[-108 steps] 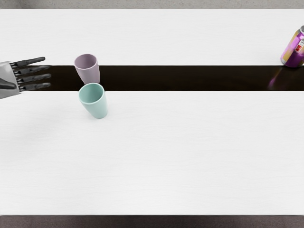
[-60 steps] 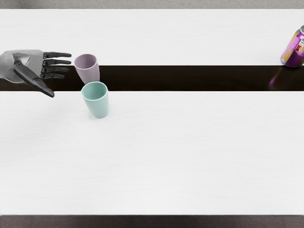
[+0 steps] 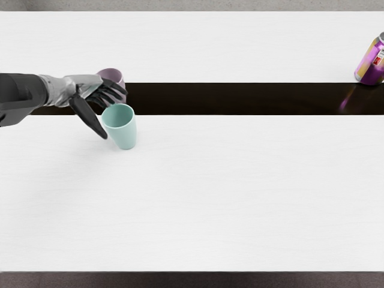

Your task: Pick up cup and place in cup with left hand

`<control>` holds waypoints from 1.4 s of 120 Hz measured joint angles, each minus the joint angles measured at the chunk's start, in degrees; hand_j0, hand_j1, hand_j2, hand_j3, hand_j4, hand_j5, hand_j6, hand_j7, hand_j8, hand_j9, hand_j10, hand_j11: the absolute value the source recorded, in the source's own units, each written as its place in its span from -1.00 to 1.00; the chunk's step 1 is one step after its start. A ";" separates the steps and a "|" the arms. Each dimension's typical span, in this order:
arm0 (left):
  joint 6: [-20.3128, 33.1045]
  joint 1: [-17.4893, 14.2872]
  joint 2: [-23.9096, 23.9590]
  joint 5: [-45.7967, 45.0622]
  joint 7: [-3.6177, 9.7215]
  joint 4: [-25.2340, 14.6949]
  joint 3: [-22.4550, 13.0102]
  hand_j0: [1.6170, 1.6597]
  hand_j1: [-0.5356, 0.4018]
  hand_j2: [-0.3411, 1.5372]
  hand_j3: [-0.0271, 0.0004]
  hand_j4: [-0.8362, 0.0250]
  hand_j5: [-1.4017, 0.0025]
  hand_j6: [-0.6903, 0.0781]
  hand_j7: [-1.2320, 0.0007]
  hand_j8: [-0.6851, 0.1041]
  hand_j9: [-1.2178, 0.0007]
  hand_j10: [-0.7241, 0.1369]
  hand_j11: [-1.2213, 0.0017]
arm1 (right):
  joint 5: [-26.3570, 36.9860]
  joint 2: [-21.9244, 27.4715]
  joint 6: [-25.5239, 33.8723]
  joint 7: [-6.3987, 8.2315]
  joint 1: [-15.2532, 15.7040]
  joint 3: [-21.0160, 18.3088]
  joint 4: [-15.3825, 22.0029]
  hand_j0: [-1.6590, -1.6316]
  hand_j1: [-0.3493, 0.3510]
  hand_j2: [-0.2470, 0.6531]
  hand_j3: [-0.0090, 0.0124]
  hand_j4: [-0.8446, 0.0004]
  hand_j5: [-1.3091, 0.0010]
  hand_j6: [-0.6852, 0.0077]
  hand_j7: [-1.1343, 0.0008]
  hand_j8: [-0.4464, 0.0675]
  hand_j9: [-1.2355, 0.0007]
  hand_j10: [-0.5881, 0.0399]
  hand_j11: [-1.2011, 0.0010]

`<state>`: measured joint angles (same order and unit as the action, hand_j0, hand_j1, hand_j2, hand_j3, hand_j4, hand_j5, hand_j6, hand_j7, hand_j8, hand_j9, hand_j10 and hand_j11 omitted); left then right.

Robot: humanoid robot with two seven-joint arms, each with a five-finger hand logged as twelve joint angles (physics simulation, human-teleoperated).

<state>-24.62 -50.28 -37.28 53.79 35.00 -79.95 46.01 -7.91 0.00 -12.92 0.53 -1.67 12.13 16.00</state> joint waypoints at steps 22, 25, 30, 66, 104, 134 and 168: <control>3.11 -0.53 1.92 3.51 0.00 -0.31 -1.90 0.92 0.24 -0.58 0.97 0.35 0.53 0.13 0.46 0.09 0.46 0.09 0.46 | 0.00 0.00 0.00 0.00 0.00 0.00 0.00 -0.93 -1.00 -0.45 -0.16 1.00 1.00 0.98 1.00 0.74 1.00 0.87 1.00; 3.64 -0.49 2.27 4.07 0.00 -0.33 -2.08 0.92 0.24 -0.58 0.97 0.35 0.53 0.13 0.46 0.09 0.46 0.09 0.46 | 0.00 0.00 0.00 0.00 0.00 0.00 0.00 -0.93 -1.00 -0.45 -0.16 1.00 1.00 0.98 1.00 0.74 1.00 0.87 1.00; 4.75 -0.60 2.91 4.93 0.00 -0.34 -2.73 0.92 0.24 -0.58 0.97 0.34 0.52 0.12 0.46 0.08 0.45 0.09 0.45 | 0.00 0.00 0.00 0.00 0.00 0.00 0.00 -0.93 -1.00 -0.45 -0.16 1.00 1.00 0.98 1.00 0.74 1.00 0.87 1.00; 10.98 -0.53 3.62 7.67 0.00 -0.38 -6.28 0.92 0.23 -0.58 0.97 0.33 0.52 0.11 0.45 0.07 0.45 0.08 0.45 | 0.00 0.00 0.00 0.00 0.00 0.00 0.00 -0.93 -1.00 -0.45 -0.16 1.00 1.00 0.98 1.00 0.74 1.00 0.87 1.00; 17.00 -0.17 4.50 9.78 -0.01 -0.34 -8.63 0.88 0.26 -0.61 0.97 0.34 0.51 0.12 0.44 0.08 0.43 0.08 0.43 | 0.00 0.00 0.00 0.00 0.00 0.00 0.00 -0.93 -1.00 -0.45 -0.16 1.00 1.00 0.98 1.00 0.74 1.00 0.87 1.00; 18.05 -0.08 5.25 9.98 0.00 -0.30 -10.44 0.83 0.19 -0.61 0.97 0.24 0.40 0.01 0.32 -0.03 0.32 -0.02 0.32 | 0.00 0.00 0.00 0.00 0.00 0.00 0.00 -0.93 -1.00 -0.45 -0.16 1.00 1.00 0.98 1.00 0.74 1.00 0.87 1.00; 18.14 -0.17 5.29 9.90 0.00 -0.31 -11.21 0.86 -0.21 -0.47 0.97 0.07 0.26 -0.06 0.16 -0.14 0.15 -0.19 0.15 | 0.00 0.00 0.00 0.00 0.00 0.00 0.00 -0.93 -1.00 -0.45 -0.16 1.00 1.00 0.98 1.00 0.74 1.00 0.87 1.00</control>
<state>-6.48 -50.45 -31.99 63.69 35.00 -80.26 34.80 -7.91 0.00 -12.92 0.53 -1.67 12.13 16.00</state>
